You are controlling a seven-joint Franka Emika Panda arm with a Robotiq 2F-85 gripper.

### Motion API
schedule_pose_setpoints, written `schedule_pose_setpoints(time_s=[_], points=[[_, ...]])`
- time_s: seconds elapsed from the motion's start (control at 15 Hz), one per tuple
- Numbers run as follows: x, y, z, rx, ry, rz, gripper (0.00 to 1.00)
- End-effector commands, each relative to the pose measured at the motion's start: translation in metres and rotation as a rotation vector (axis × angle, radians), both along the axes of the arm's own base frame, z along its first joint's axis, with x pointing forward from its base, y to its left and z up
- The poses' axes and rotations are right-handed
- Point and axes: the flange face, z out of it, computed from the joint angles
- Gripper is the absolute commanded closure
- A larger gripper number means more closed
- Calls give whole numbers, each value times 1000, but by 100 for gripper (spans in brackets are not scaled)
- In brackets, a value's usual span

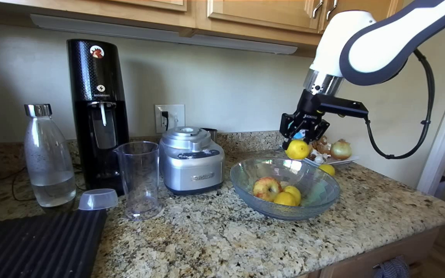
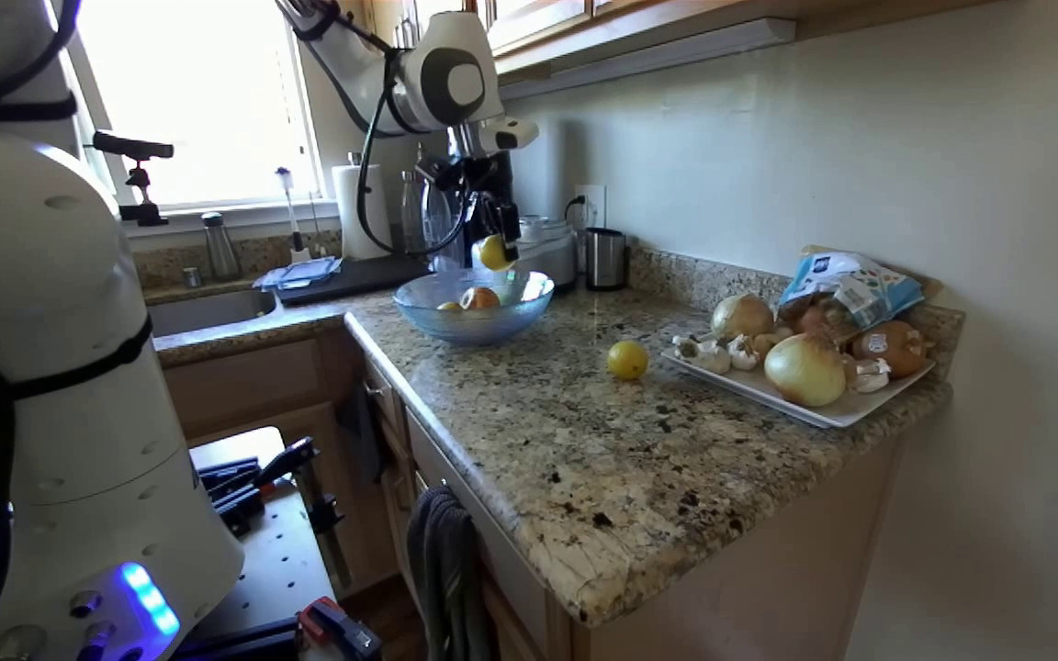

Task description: Pick the fruits on the table and put them in the bowl

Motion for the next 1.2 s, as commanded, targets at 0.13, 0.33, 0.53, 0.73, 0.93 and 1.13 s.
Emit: schedule_pose_setpoints(time_s=[0.13, 0.33, 0.53, 0.73, 0.93, 1.13], points=[[-12, 21, -34, -18, -19, 117, 66], [-9, 22, -48, -44, -22, 158, 15], [-8, 16, -43, -63, -11, 196, 1], [-6, 1, -24, -61, 10, 186, 0], [-2, -30, 0, -71, 14, 119, 0], [8, -71, 20, -91, -5, 28, 0]])
